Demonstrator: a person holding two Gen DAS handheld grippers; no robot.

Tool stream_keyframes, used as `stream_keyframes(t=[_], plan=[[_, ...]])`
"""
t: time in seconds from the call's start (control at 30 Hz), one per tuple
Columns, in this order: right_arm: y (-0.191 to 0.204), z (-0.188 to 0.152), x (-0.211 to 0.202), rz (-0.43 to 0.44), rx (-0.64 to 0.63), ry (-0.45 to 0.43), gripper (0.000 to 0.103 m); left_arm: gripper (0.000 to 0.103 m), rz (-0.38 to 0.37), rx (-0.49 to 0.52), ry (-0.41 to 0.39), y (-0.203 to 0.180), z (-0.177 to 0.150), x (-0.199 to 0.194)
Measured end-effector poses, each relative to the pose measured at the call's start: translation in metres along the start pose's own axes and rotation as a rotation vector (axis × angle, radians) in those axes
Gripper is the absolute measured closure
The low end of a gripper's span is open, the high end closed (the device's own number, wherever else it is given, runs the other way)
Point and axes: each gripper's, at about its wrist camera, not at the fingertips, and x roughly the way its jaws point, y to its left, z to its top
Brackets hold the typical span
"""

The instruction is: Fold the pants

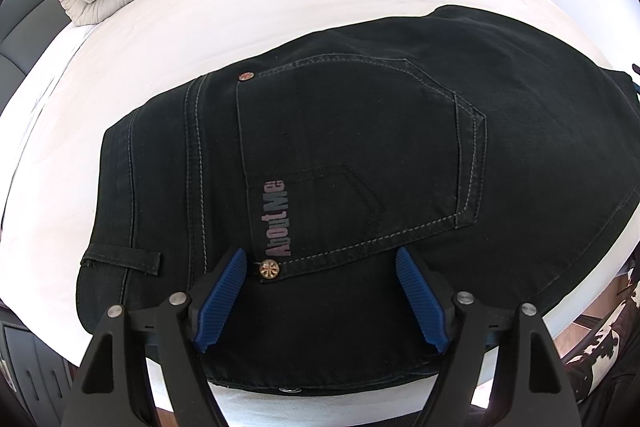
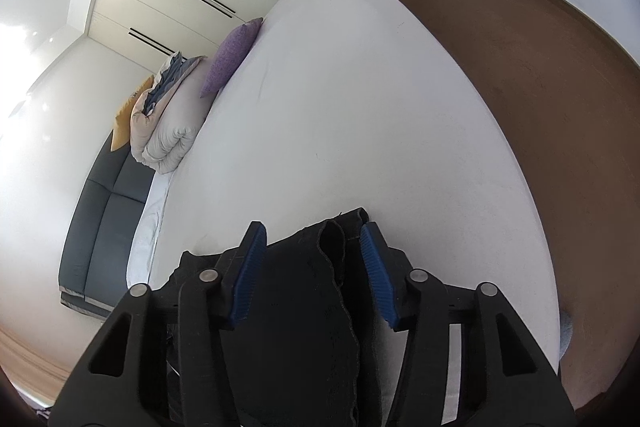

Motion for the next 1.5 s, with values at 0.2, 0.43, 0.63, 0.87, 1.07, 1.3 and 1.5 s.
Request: stream_keyframes(t=[0.2, 0.43, 0.63, 0.87, 1.07, 1.3, 1.5], plan=[[0.005, 0.005, 0.025, -0.005, -0.052, 0.061, 0.068, 0.023, 0.001, -0.001, 0.0, -0.001, 0.0, 0.0], [0.007, 0.009, 0.05, -0.112, -0.104, 0.073, 0.099, 0.022, 0.004, -0.003, -0.002, -0.001, 0.0, 0.0], [0.018, 0.002, 0.044, -0.273, -0.166, -0.033, 0.102, 0.019, 0.022, -0.006, -0.008, -0.003, -0.001, -0.001], [-0.019, -0.004, 0.023, -0.412, -0.022, -0.19, 0.103, 0.017, 0.026, -0.011, -0.016, -0.004, -0.003, -0.003], [-0.027, -0.008, -0.019, -0.317, 0.029, -0.281, 0.102, 0.015, 0.029, -0.022, -0.03, -0.001, -0.006, 0.001], [0.104, -0.049, 0.013, -0.013, -0.242, -0.16, 0.102, 0.015, 0.044, -0.04, -0.043, -0.003, -0.009, 0.001], [0.162, -0.121, 0.133, 0.078, -0.327, 0.145, 0.102, 0.015, 0.033, -0.05, -0.049, -0.002, -0.018, -0.005]])
